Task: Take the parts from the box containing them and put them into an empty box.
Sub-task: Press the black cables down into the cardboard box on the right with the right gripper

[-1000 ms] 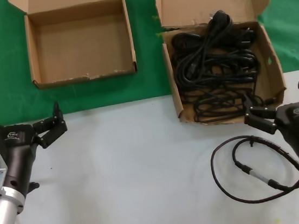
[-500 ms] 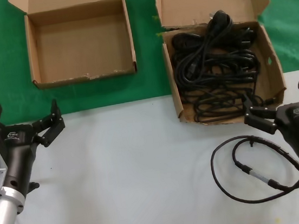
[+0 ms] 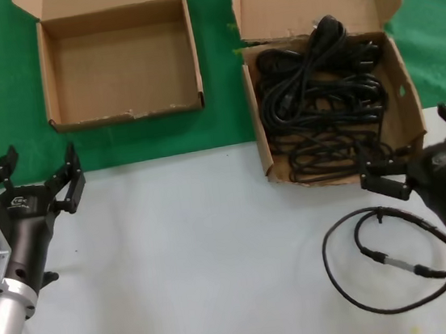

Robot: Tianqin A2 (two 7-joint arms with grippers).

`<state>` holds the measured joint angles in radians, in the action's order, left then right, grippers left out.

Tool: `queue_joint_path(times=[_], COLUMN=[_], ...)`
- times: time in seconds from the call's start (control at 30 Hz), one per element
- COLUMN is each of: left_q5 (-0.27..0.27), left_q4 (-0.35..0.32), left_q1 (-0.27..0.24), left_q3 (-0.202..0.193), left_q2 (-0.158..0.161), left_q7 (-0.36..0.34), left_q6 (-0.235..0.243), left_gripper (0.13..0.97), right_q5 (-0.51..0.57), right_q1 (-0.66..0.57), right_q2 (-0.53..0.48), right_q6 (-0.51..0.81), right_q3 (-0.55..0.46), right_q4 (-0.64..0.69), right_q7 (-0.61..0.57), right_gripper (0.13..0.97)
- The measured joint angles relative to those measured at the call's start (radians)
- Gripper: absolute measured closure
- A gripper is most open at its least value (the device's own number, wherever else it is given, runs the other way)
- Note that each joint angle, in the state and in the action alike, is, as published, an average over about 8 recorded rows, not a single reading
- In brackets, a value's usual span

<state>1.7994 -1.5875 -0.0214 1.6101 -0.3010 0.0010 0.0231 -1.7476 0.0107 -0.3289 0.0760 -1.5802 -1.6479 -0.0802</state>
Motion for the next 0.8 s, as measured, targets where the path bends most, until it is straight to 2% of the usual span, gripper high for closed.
queue_joint_path(times=[0.1, 0.13, 0.3, 0.4, 0.5, 0.7, 0.8], left_q5=[0.000, 0.000, 0.000, 0.000, 0.000, 0.000, 0.000], left_q4=[0.000, 0.000, 0.000, 0.000, 0.000, 0.000, 0.000], left_q1=[0.000, 0.000, 0.000, 0.000, 0.000, 0.000, 0.000], left_q3=[0.000, 0.000, 0.000, 0.000, 0.000, 0.000, 0.000], left_q2=[0.000, 0.000, 0.000, 0.000, 0.000, 0.000, 0.000], left_q7=[0.000, 0.000, 0.000, 0.000, 0.000, 0.000, 0.000], left_q6=[0.000, 0.000, 0.000, 0.000, 0.000, 0.000, 0.000], left_gripper=[0.532, 0.532, 0.658, 0.733, 0.768, 0.870, 0.870], right_q5=[0.025, 0.033, 0.065, 0.078, 0.088, 0.094, 0.101], right_q1=[-0.015, -0.023, -0.084, -0.137, -0.201, -0.345, -0.415], right_q2=[-0.053, -0.073, -0.179, -0.231, -0.270, -0.305, -0.309], right_q6=[0.045, 0.064, 0.181, 0.263, 0.348, 0.498, 0.552], right_q3=[-0.009, -0.013, -0.034, -0.046, -0.061, -0.115, -0.154], right_q4=[-0.017, -0.021, -0.024, -0.012, 0.008, 0.081, 0.125], right_q7=[-0.047, -0.068, -0.215, -0.338, -0.475, -0.747, -0.849], right_gripper=[0.129, 0.129, 0.129, 0.129, 0.129, 0.129, 0.129])
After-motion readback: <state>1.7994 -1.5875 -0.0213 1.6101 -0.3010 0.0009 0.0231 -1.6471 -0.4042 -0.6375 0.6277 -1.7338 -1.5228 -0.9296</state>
